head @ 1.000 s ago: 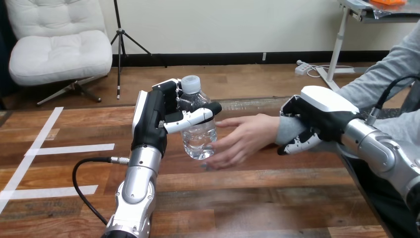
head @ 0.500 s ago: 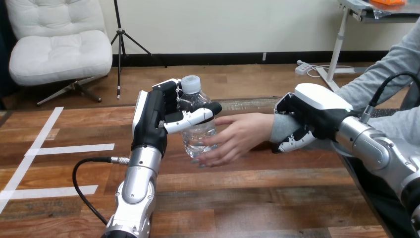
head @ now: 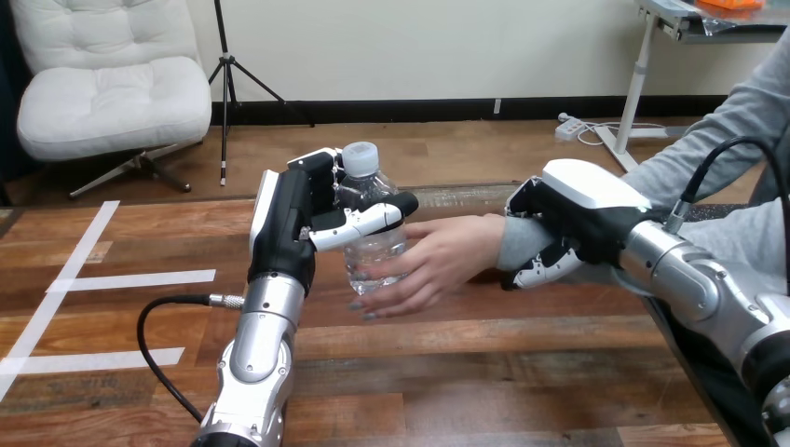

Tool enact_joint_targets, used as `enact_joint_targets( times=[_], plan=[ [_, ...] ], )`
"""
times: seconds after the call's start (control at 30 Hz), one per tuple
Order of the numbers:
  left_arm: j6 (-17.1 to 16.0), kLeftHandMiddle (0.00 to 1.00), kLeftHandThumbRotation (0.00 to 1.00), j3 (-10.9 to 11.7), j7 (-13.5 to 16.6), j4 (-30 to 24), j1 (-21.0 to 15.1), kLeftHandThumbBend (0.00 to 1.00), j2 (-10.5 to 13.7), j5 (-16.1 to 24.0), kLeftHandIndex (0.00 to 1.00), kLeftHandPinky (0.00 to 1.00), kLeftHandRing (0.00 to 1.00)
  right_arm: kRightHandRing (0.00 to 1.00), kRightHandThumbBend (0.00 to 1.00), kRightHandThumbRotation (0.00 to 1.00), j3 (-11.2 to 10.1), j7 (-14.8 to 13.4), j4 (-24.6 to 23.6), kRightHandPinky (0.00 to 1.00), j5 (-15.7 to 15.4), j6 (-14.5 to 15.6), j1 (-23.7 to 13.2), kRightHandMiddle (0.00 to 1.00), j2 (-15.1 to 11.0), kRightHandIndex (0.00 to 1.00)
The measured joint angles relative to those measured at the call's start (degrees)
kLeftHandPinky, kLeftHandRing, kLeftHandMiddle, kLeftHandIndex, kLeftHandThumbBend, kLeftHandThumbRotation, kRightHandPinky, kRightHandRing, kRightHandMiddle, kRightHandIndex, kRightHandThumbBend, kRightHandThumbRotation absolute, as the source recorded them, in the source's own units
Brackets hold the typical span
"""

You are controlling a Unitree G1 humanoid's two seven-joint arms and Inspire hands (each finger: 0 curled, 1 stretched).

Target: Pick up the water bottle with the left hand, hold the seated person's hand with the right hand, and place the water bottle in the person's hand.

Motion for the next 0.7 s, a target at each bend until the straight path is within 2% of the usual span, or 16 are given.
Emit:
enact_joint_targets(
  times=[0.7],
  plan=[
    [0.00, 0.41, 0.00, -0.05, 0.01, 0.00, 0.00, 0.67, -0.16, 0.02, 0.40, 0.33, 0.37, 0.25, 0.62, 0.00, 0.04, -0.07, 1.45, 0.21, -0.05, 0.08, -0.39, 0.31, 1.34, 0.31]
  ],
)
